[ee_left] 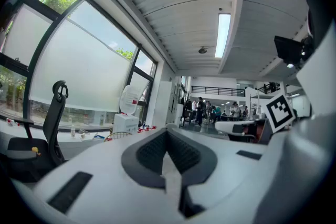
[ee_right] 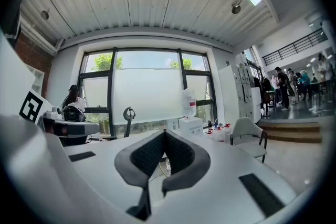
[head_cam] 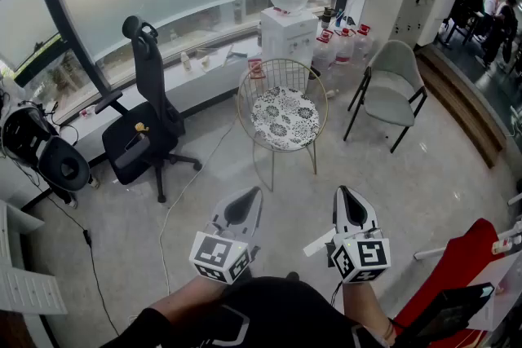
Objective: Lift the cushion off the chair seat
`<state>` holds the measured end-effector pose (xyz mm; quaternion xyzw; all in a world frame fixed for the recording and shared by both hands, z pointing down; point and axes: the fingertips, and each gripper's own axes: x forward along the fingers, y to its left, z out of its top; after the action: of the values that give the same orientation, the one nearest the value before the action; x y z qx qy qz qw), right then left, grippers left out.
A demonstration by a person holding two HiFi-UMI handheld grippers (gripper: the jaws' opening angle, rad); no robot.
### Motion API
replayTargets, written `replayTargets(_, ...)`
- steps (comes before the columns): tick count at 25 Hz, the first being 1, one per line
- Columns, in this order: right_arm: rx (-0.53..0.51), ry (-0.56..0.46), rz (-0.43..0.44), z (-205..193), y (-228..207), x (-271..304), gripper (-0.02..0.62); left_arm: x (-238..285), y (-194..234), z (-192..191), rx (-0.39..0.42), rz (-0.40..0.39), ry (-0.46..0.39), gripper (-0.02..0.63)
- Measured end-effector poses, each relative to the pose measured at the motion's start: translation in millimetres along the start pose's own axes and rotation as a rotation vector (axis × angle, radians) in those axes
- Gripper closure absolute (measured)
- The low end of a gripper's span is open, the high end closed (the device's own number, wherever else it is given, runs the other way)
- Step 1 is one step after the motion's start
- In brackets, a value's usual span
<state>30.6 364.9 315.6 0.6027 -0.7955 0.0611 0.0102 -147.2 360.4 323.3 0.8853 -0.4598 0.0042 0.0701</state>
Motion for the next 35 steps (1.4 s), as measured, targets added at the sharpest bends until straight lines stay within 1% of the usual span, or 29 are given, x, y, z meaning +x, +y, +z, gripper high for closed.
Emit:
replayTargets(10,-0.007,0.001,-0.008,-1,6,1,0.587,-2,1,-2,-0.012,-0.013,0.000,0.601)
replayTargets(14,0.015,0.001,-0.002,-3,9,4,0.586,-3,6,-5,-0.021,-0.018,0.001,0.601)
replayTargets(19,0.015,0.021,0.003,-5,19,14,0.586,-1,19,-4,-0.039,-0.034,0.004,0.601)
replayTargets(23,0.005,0.032,-0.002,-4,29,24,0.586,-2,32,-4,-0.037,-0.051,0.002,0.601)
replayTargets(28,-0.021,0.051,-0.017,-7,40,36,0.586,2,51,-10,-0.070,-0.080,0.014,0.601)
replayTargets(31,-0.017,0.061,-0.026,-11,42,42,0.586,7,56,-15,-0.068,-0.107,0.027,0.601)
replayTargets(35,-0.007,0.067,-0.016,-14,35,56,0.586,22,64,-18,-0.082,-0.104,0.033,0.601)
